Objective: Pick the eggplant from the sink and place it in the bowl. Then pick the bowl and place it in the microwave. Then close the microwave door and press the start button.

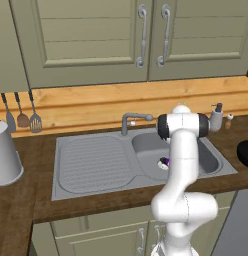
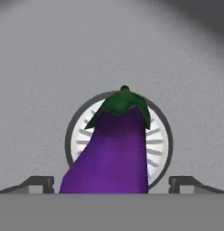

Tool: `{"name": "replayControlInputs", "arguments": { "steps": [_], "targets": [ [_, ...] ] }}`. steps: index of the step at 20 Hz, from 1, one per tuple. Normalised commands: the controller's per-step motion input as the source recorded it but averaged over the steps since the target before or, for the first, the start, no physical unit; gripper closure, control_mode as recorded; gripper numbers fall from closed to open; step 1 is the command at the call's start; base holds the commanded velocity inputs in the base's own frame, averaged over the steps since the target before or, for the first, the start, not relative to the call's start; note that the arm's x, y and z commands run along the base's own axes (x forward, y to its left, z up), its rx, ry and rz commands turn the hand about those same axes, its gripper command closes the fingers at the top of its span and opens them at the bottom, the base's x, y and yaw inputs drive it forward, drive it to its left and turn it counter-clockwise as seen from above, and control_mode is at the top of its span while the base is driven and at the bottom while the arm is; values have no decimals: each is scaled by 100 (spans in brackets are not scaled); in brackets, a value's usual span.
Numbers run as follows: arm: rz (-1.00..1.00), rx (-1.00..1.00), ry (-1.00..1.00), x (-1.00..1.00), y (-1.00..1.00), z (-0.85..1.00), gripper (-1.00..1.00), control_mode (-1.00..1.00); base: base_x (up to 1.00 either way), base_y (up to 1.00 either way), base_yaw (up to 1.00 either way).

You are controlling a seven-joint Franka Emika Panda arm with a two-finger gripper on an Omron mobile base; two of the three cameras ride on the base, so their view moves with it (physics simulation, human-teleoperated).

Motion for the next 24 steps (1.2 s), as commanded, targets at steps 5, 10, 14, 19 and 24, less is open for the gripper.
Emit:
{"name": "replayControlInputs", "arguments": {
  "steps": [5, 10, 14, 19, 24],
  "targets": [
    [-1, 0, 2, 17, 0, -48, 100, -100, 0, 0, 0],
    [-1, 1, 0, -22, 1, 38, 100, -100, 0, 0, 0],
    [0, 0, 0, -60, 0, 100, 100, -100, 0, 0, 0],
    [0, -4, 0, -61, 0, 100, 100, -100, 0, 0, 0],
    [6, -19, 1, -61, -6, 100, 100, -100, 0, 0, 0]
  ]
}}
